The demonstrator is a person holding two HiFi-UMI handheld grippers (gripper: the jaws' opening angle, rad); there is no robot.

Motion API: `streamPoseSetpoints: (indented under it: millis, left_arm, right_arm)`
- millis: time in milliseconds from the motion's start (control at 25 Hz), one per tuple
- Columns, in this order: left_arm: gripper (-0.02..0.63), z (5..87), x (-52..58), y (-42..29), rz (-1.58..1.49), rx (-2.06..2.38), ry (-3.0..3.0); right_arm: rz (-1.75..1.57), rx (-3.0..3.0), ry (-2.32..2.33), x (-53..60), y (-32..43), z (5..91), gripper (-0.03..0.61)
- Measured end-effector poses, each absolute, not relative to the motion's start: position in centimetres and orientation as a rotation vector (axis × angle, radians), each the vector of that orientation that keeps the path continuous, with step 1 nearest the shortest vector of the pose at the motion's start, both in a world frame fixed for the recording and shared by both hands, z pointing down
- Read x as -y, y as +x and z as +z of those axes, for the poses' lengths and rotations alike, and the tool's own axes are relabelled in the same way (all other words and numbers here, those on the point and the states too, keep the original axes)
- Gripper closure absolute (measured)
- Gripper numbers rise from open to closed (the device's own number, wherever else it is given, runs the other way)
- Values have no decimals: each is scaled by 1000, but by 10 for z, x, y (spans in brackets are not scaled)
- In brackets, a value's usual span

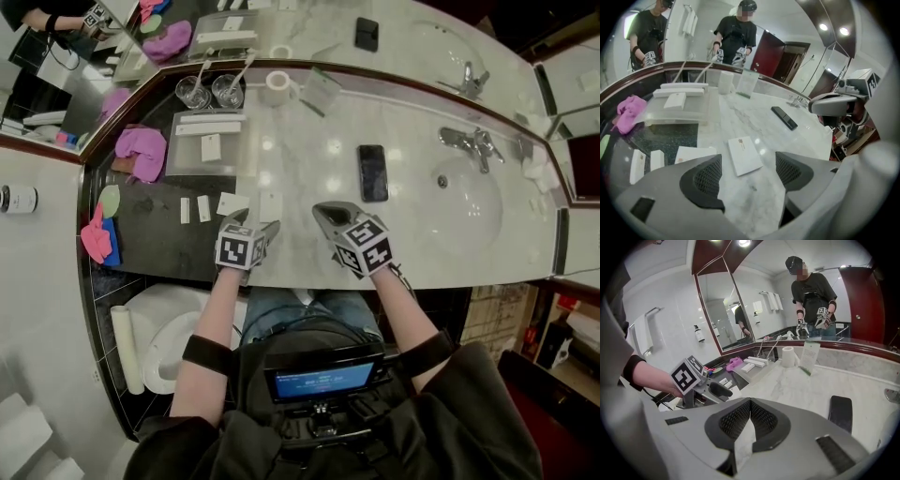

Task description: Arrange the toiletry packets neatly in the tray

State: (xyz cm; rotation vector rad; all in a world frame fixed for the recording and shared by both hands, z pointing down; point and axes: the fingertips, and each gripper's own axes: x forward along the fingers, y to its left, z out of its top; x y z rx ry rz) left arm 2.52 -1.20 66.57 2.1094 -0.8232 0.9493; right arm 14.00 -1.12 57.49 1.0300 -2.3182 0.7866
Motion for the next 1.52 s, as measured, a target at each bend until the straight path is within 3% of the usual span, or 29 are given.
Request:
streamPoseSetpoints:
  millis: [320,440,1000,1520]
  left_arm:
    - [543,582,41,-20,765,1050,2301]
    - [612,552,48,-44,696,1137,2354]
    - [614,476,52,-158,449,1436,2337]
    - [614,469,42,-176,376,1481,2322]
  right_arm:
    - [723,2360,1004,30,121,556,566]
    - [691,2381,991,39,108,550,566]
    - [604,2448,991,65,66,516,566]
    - [587,2437,1002,63,68,514,566]
